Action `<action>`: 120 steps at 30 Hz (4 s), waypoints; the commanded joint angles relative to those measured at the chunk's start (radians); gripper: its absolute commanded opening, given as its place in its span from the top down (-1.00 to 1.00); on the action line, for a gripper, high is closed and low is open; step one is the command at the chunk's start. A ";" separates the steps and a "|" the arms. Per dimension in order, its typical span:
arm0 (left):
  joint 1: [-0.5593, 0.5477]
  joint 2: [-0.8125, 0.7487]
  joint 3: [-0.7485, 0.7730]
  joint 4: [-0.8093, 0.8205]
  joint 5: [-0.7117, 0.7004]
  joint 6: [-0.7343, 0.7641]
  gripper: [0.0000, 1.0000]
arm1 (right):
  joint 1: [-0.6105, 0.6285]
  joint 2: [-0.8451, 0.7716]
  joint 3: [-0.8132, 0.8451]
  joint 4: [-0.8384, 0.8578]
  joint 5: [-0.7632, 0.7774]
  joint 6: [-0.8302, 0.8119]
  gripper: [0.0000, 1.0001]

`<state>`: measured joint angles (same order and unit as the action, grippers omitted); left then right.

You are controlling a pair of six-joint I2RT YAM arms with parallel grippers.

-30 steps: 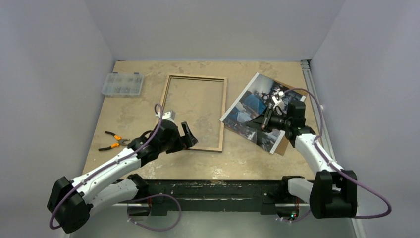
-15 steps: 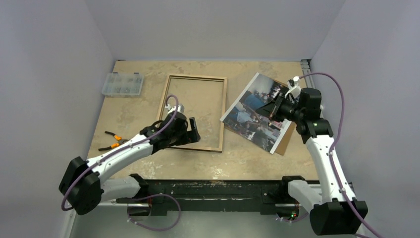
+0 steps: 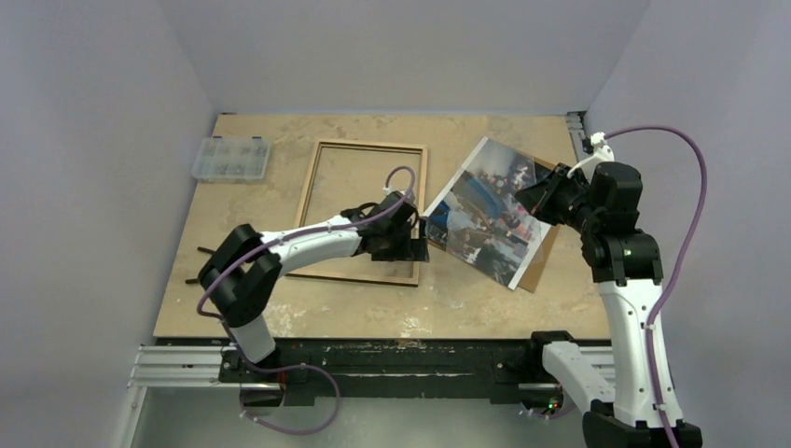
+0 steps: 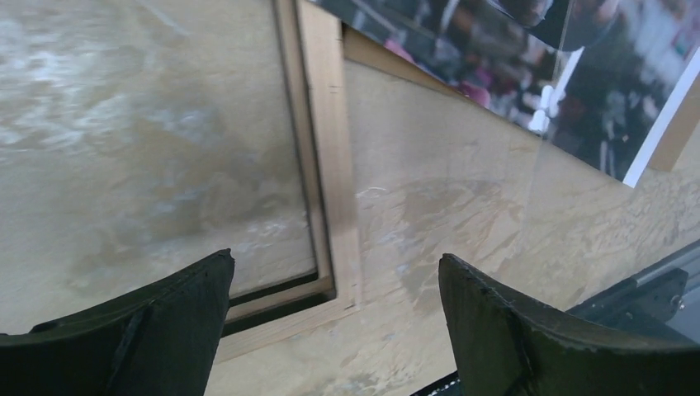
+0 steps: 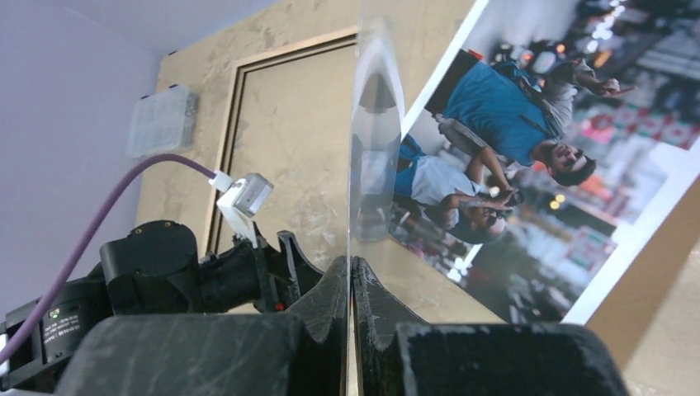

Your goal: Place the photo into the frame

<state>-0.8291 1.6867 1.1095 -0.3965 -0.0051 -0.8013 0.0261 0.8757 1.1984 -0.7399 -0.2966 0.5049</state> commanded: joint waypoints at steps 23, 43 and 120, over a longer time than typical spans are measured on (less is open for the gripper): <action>-0.129 0.169 0.078 0.097 0.079 -0.175 0.14 | 0.001 -0.022 -0.050 -0.008 0.070 -0.027 1.00; -0.142 -0.358 -0.177 0.189 -0.119 -0.136 -0.78 | 0.001 0.019 -0.070 0.019 -0.025 -0.016 1.00; -0.173 0.253 0.114 0.320 0.194 -0.132 -0.71 | 0.001 -0.014 -0.053 -0.043 -0.047 -0.064 1.00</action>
<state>-0.9874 1.9469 1.2289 -0.0853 0.1642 -0.9325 0.0261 0.8806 1.1294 -0.8143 -0.3313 0.4438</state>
